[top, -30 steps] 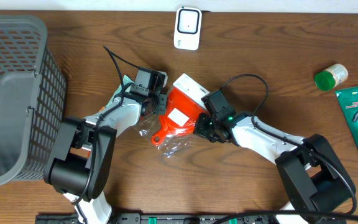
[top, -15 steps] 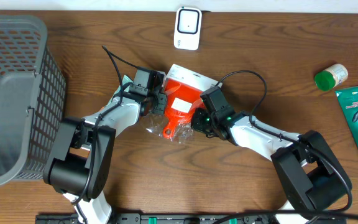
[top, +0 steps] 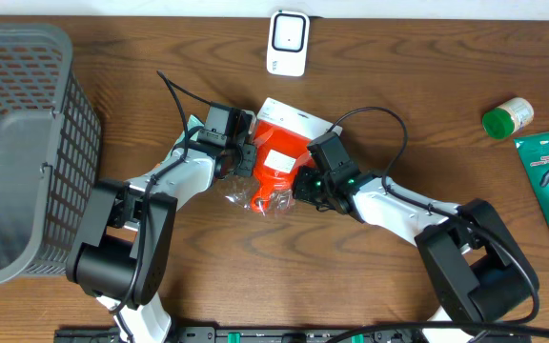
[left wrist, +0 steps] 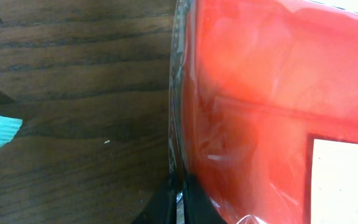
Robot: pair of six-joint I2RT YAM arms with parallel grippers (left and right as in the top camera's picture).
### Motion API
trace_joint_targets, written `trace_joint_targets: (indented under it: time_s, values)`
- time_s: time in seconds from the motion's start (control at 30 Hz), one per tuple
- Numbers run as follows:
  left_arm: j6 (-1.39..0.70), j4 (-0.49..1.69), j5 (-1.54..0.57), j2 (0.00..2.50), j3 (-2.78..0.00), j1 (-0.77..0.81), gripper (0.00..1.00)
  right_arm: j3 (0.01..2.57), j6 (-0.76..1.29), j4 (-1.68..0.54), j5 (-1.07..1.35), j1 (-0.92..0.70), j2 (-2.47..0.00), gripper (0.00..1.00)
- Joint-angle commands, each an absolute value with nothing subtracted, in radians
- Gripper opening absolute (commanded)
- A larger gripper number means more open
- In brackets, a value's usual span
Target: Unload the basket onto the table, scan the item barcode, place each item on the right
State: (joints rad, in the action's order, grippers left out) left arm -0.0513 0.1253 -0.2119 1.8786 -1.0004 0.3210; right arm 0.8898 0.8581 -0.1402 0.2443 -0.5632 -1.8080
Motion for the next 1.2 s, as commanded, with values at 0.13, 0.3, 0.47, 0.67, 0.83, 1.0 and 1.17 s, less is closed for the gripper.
trace_joint_targets:
  time_s: [0.13, 0.3, 0.47, 0.67, 0.83, 1.0, 1.17]
  values:
    - [-0.037, 0.163, -0.281, 1.915, -0.969, 0.338, 0.07, 0.881, 0.852, -0.271, 0.240, -0.514, -1.798, 0.57]
    - [-0.037, 0.160, -0.281, 1.915, -0.969, 0.338, 0.08, 0.881, 0.847, -0.282, 0.237, -0.495, -1.776, 0.66]
    - [-0.037, 0.160, -0.280, 1.915, -0.969, 0.338, 0.07, 0.881, 0.844, -0.281, 0.237, -0.498, -1.776, 0.69]
    - [-0.033, 0.160, -0.280, 1.915, -0.969, 0.338, 0.07, 0.881, 0.844, -0.270, 0.235, -0.510, -1.776, 0.56]
    - [-0.027, 0.161, -0.280, 1.915, -0.969, 0.338, 0.07, 0.881, 0.844, -0.237, 0.200, -0.537, -1.777, 0.18]
    - [-0.023, 0.161, -0.280, 1.915, -0.969, 0.338, 0.08, 0.881, 0.844, -0.225, 0.178, -0.557, -1.776, 0.08]
    - [-0.019, 0.161, -0.280, 1.915, -0.969, 0.338, 0.07, 0.881, 0.842, -0.224, 0.159, -0.557, -1.776, 0.01]
